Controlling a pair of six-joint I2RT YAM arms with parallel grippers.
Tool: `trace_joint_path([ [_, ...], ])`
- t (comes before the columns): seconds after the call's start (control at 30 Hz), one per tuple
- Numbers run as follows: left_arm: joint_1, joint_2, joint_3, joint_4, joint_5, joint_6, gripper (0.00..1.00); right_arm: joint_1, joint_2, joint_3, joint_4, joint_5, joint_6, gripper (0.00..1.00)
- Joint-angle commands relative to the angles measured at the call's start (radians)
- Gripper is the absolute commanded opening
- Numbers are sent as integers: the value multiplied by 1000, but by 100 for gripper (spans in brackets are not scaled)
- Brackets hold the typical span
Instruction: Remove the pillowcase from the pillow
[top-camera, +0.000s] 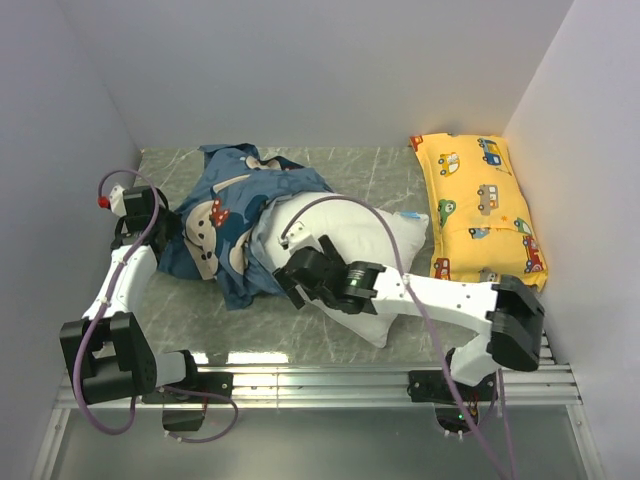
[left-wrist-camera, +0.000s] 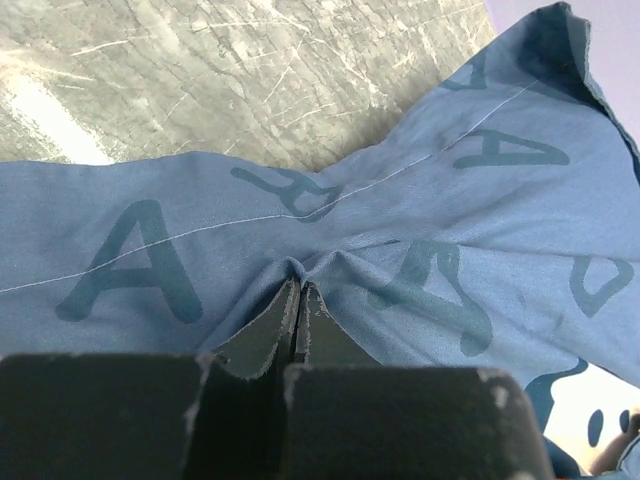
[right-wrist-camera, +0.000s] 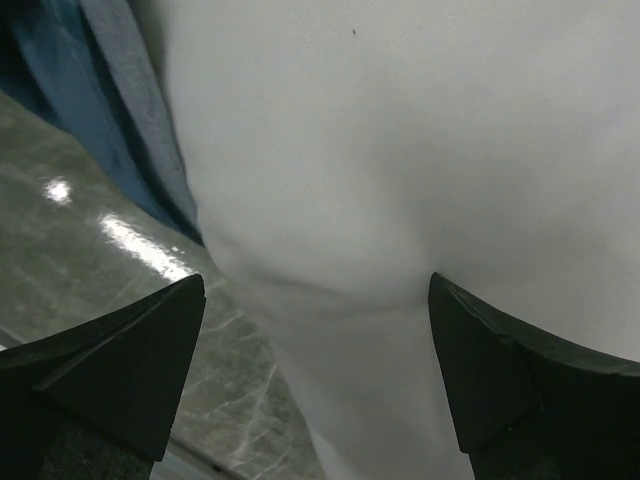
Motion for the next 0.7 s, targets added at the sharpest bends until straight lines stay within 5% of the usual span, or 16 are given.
trace_joint_path([
  [0.0, -8, -1, 46, 12, 14, 34, 0, 4, 73, -7, 51, 124, -6, 100],
  [0.13, -8, 2, 81, -4, 64, 54, 1, -12, 194, 35, 28, 176, -26, 98],
  [0.2, -12, -4, 116, -20, 89, 76, 1, -25, 234, 77, -7, 167, -32, 79],
  [0.23, -18, -10, 129, -25, 93, 87, 1, -32, 235, 92, -18, 158, -37, 61],
  [0.27, -20, -10, 145, -37, 100, 97, 0, -38, 219, 107, -30, 151, -35, 14],
  [0.37, -26, -10, 216, -82, 109, 139, 1, -81, 141, 176, -67, 47, -48, 0],
  [0.43, -37, 4, 283, -126, 136, 182, 2, -137, 90, 236, -87, -106, -38, 0],
  [0.53, -72, 8, 388, -160, 162, 248, 29, -259, 2, 316, -84, -370, 18, 0],
  [0.6, -98, -2, 458, -180, 181, 280, 64, -317, -16, 385, -93, -447, 40, 0],
  [0.67, -155, -21, 504, -230, 143, 289, 76, -379, -4, 433, -109, -513, 63, 0],
])
